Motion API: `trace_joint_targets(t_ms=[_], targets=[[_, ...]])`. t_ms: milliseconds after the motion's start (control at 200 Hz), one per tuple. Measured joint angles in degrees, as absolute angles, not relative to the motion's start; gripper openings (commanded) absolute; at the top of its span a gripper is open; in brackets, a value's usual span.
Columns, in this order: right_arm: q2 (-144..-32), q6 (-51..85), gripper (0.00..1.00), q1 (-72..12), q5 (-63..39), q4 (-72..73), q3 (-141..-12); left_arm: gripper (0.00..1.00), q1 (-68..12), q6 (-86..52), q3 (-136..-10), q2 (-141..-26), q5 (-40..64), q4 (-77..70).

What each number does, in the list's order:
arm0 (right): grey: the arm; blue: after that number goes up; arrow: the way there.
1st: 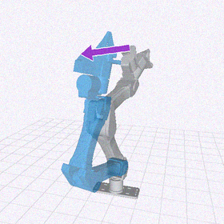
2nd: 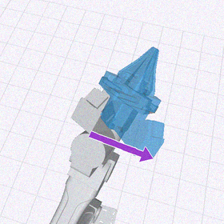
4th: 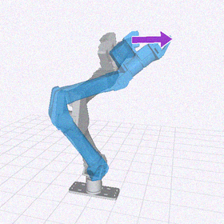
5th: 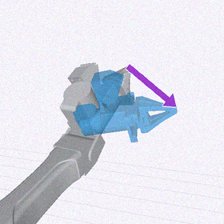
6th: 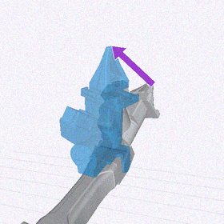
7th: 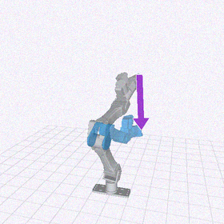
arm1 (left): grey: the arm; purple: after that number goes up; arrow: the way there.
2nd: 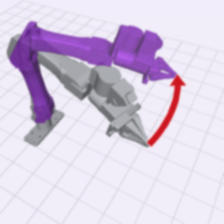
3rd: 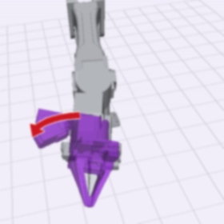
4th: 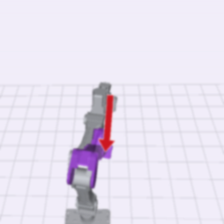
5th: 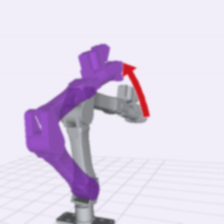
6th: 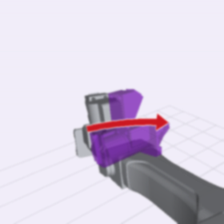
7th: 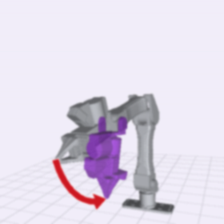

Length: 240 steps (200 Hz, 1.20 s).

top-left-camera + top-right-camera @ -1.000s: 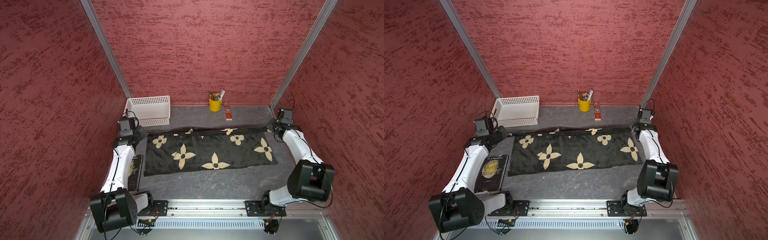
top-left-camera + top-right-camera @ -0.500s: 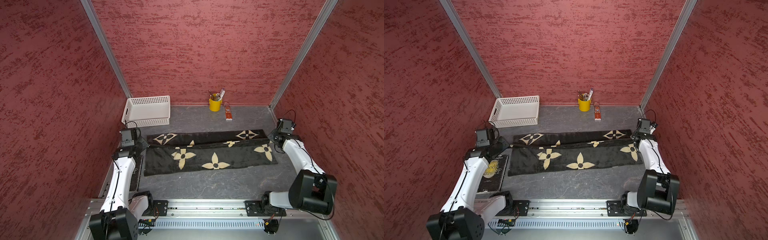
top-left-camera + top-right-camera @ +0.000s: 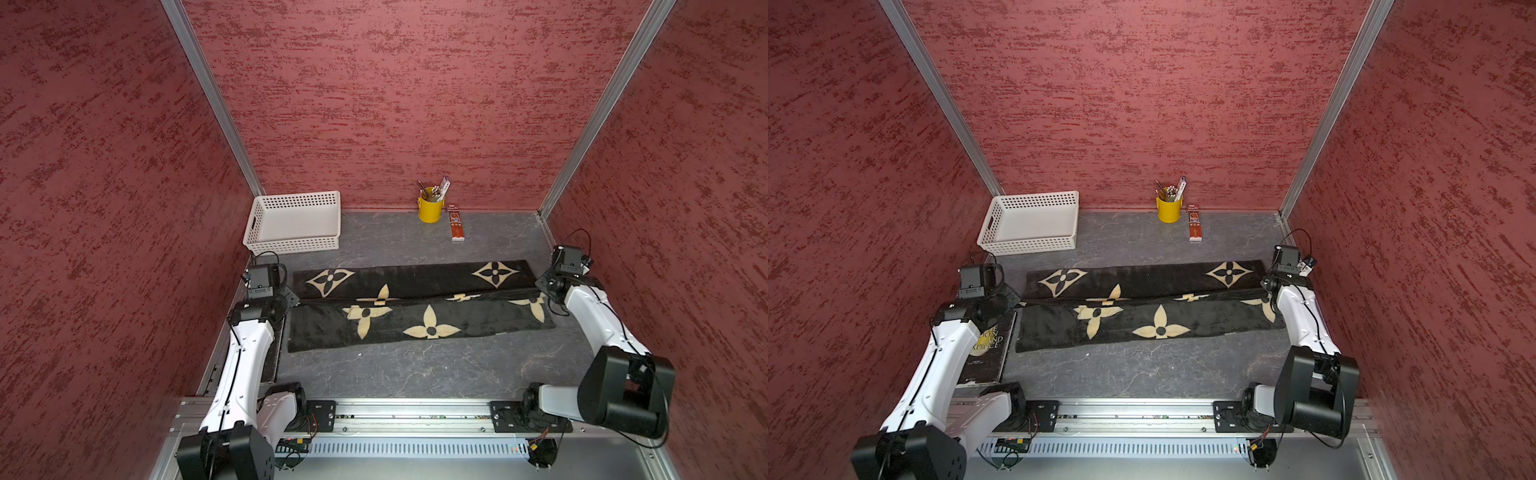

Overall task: Roll up the pillowcase
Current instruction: Fold the pillowcase at the center of the board.

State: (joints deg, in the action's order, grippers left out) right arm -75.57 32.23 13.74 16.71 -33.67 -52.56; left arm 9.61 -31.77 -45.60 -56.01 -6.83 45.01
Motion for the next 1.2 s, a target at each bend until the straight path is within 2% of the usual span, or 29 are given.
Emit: trace_joint_targets(t_ms=[1202], targets=[[-70.3, 33.9, 0.0, 15.4, 17.3, -37.1, -46.5, 0.0, 8.7, -38.2, -43.3, -48.2, -10.7, 54.2]])
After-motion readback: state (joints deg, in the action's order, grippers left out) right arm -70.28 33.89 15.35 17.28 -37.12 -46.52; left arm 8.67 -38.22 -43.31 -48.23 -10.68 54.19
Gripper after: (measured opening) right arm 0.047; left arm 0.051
